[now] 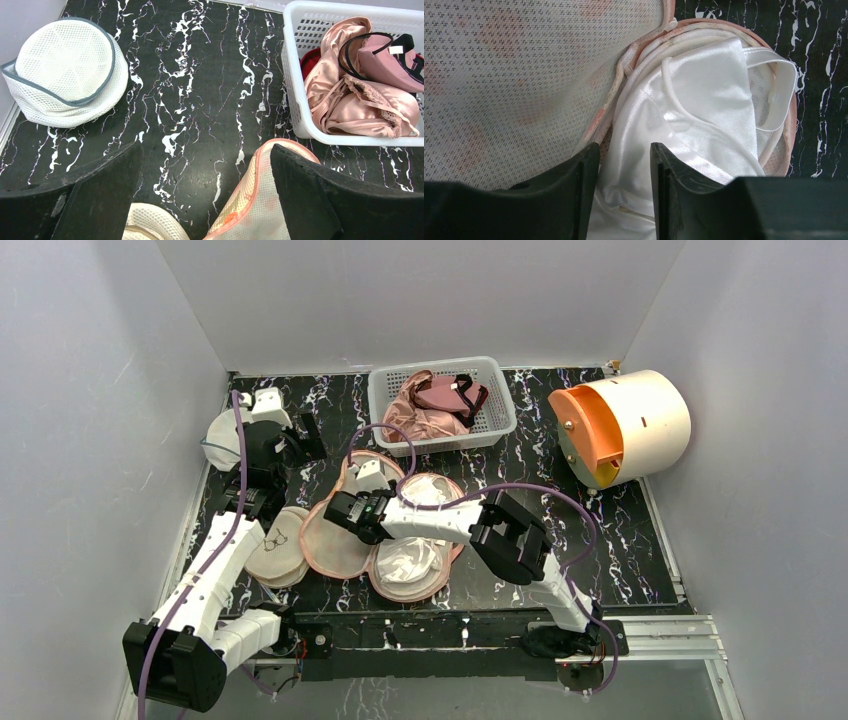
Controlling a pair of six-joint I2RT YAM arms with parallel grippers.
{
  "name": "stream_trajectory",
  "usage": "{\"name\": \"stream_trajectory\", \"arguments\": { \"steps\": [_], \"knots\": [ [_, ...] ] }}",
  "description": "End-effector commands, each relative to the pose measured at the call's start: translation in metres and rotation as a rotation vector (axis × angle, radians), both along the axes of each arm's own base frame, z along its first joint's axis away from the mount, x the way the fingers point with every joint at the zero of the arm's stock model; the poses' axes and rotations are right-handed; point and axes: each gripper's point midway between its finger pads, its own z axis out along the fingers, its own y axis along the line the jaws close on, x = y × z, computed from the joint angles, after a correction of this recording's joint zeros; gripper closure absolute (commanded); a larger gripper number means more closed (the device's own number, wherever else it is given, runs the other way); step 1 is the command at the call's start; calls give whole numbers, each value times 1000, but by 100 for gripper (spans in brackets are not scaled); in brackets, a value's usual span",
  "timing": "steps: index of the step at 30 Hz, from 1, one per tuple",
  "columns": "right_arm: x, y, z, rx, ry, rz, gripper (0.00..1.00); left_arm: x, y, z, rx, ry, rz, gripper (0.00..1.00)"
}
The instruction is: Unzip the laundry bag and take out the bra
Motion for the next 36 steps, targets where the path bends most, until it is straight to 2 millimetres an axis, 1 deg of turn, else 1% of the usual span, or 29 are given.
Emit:
{"name": "stream_trajectory", "arguments": {
  "steps": [1, 4, 6, 8, 13, 15, 16, 17, 18, 22, 26, 29, 32, 36],
  "knots": [
    [6, 7, 21, 73, -61, -32, 65, 3, 1, 14, -9, -40, 3, 2],
    [5, 7, 24, 100, -63, -33, 74, 3, 1, 14, -8, -40, 4, 2],
    [5, 5, 31, 115, -69, -41, 80, 3, 2, 13, -4, -37, 5, 2],
    [4, 3, 41, 140, -78, -46, 83, 3, 2, 12, -2, -34, 6, 2],
    [-5, -7, 79, 243, -91, -46, 99, 3, 2, 11, -1, -30, 7, 2],
    [-12, -15, 100, 312, -98, -30, 100, 3, 2, 11, -1, -29, 7, 3],
    [-15, -17, 103, 335, -94, -15, 100, 3, 1, 10, -2, -28, 5, 2],
    [-18, -19, 111, 372, -102, -5, 100, 3, 2, 10, -3, -28, 7, 3],
    [-21, -25, 133, 439, -126, 0, 100, 3, 1, 10, -5, -27, 6, 2],
    [-30, -45, 177, 599, -188, 5, 100, 3, -1, 10, -15, -26, -4, 3],
    [-28, -67, 222, 716, -273, -27, 100, 4, -2, 8, -14, -18, -6, 3],
    [-23, -82, 262, 798, -354, -58, 100, 4, -2, 6, -13, -11, -5, 3],
    [-12, -94, 300, 850, -438, -56, 100, 5, -2, 5, -11, -10, -6, 4],
    [6, -103, 340, 864, -513, -59, 100, 5, -1, 6, -8, -11, -1, 4]
  ]
}}
